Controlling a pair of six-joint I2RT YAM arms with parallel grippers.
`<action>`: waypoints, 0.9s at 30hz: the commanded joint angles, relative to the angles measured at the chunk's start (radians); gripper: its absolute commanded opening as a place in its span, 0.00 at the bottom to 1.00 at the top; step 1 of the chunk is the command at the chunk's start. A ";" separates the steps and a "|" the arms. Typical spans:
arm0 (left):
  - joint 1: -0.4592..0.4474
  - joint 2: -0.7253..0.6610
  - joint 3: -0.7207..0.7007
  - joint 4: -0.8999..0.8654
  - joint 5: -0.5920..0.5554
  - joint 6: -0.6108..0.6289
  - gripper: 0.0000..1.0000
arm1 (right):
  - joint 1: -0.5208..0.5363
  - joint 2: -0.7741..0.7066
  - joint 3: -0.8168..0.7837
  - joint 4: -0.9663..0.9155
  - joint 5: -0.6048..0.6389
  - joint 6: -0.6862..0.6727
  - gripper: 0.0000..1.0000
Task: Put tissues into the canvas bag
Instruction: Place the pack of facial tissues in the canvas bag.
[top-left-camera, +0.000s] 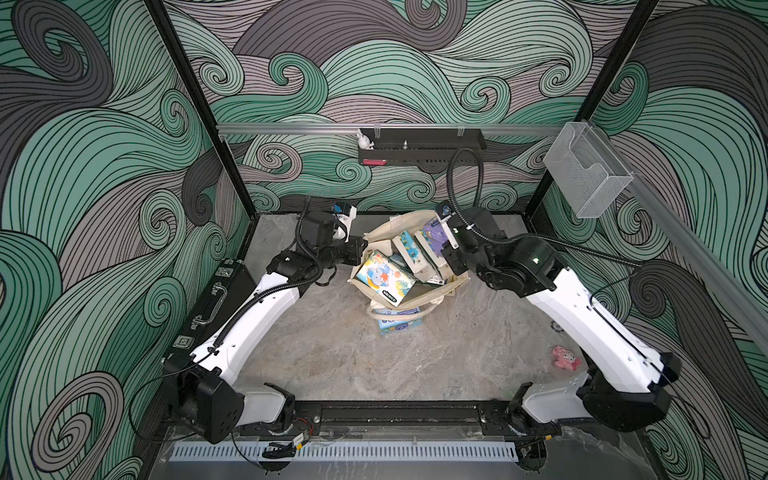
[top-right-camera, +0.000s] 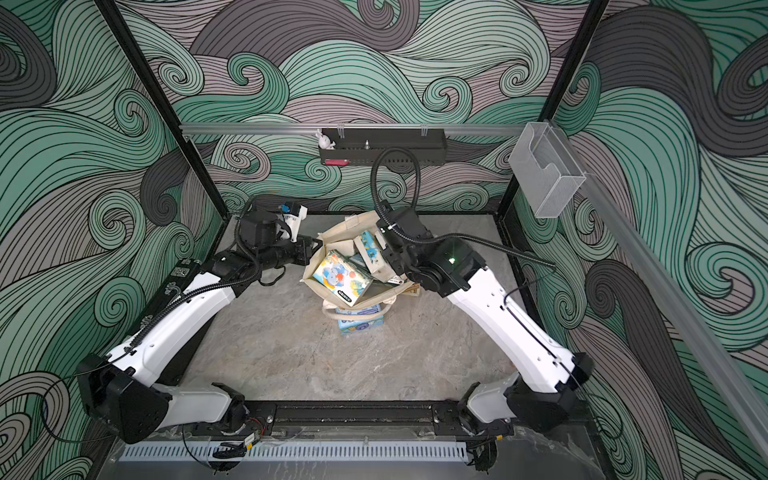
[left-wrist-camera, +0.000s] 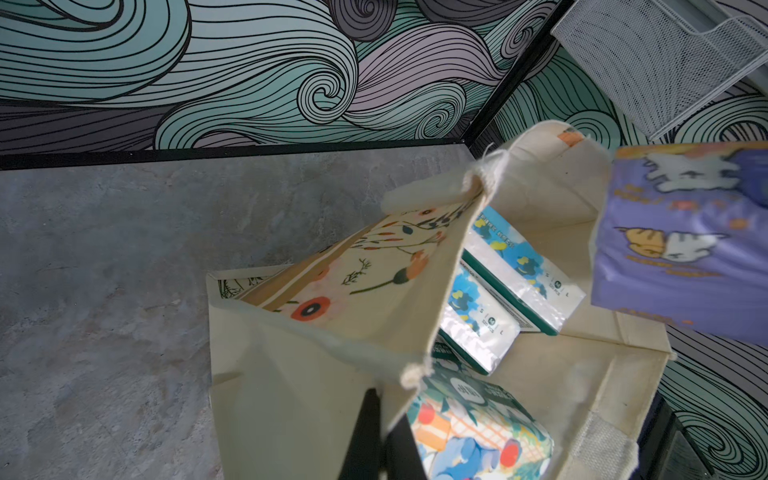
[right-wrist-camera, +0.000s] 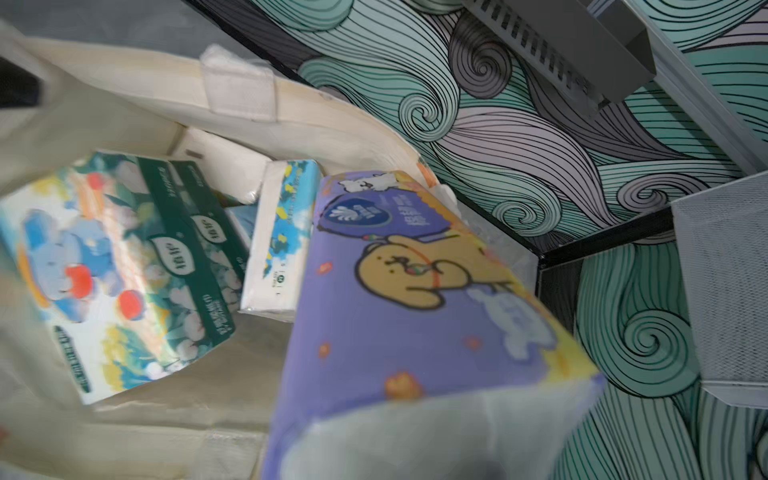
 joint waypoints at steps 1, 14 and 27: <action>-0.015 -0.023 0.033 -0.024 0.011 -0.011 0.00 | 0.003 -0.001 0.009 -0.020 0.217 -0.042 0.36; -0.015 -0.034 0.028 -0.024 0.002 -0.009 0.00 | 0.007 0.075 -0.061 -0.023 0.224 -0.122 0.39; -0.015 -0.035 0.024 -0.024 -0.001 -0.006 0.00 | -0.072 0.210 -0.037 -0.064 -0.084 -0.029 0.45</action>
